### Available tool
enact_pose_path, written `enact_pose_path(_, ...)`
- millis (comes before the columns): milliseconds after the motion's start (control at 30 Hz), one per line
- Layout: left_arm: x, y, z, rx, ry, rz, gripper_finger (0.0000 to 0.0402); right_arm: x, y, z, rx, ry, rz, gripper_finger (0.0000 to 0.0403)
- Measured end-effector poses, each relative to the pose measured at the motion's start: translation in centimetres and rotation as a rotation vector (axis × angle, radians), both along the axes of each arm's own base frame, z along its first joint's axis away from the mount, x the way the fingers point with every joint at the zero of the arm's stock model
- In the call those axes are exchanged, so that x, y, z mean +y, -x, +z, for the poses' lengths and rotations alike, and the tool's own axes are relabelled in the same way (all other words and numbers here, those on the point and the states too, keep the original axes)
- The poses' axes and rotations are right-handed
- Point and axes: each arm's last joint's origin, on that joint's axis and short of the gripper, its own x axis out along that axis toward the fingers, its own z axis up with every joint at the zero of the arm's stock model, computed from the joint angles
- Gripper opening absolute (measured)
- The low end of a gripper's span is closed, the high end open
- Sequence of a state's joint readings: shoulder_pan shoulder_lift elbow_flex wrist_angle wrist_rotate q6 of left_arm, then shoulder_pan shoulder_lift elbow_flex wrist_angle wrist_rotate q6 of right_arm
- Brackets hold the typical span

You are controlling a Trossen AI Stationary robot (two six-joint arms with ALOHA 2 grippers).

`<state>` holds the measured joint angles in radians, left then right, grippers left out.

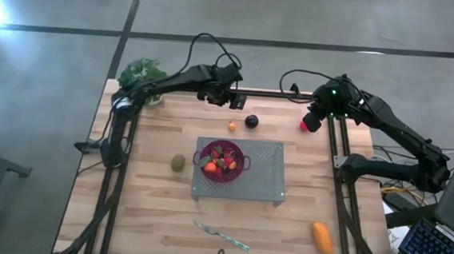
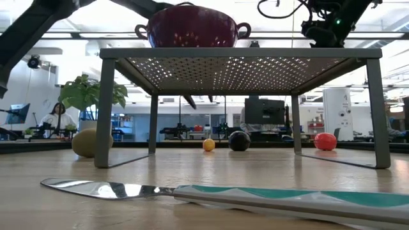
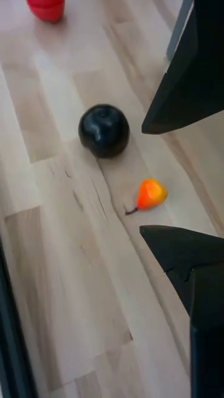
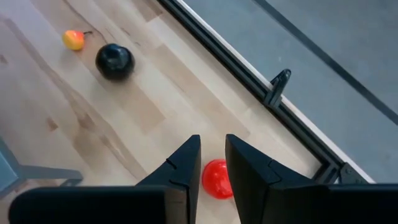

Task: Pick & Place Fruit
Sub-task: Put the pear into the purple strainer bowl

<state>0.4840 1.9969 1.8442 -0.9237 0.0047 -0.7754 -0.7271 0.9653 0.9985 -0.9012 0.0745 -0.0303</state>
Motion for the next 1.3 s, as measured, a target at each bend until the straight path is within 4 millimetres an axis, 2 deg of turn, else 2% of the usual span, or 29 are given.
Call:
enact_pose_path(167, -0.5, -1.4, -1.9, 0.008, 0.024, 0.003, 0.0257, 0.0, 0.0, 0.0, 0.001, 0.005, 0.005, 0.0075)
enact_pose_path(333, -0.3, -2.0, -3.6, 0.043, 0.067, 0.030, 0.0257, 0.0, 0.0, 0.0, 0.001, 0.005, 0.006, 0.0090)
enact_pose_path(800, -0.2, -2.9, -6.2, 0.077, 0.106, 0.067, 0.0257, 0.0, 0.0, 0.0, 0.010, 0.013, 0.020, 0.0112)
enact_pose_path(1300, 0.0, -3.8, -9.2, 0.126, 0.130, 0.057, 0.0257, -0.1, -0.1, 0.1, -0.002, 0.025, 0.020, 0.0069)
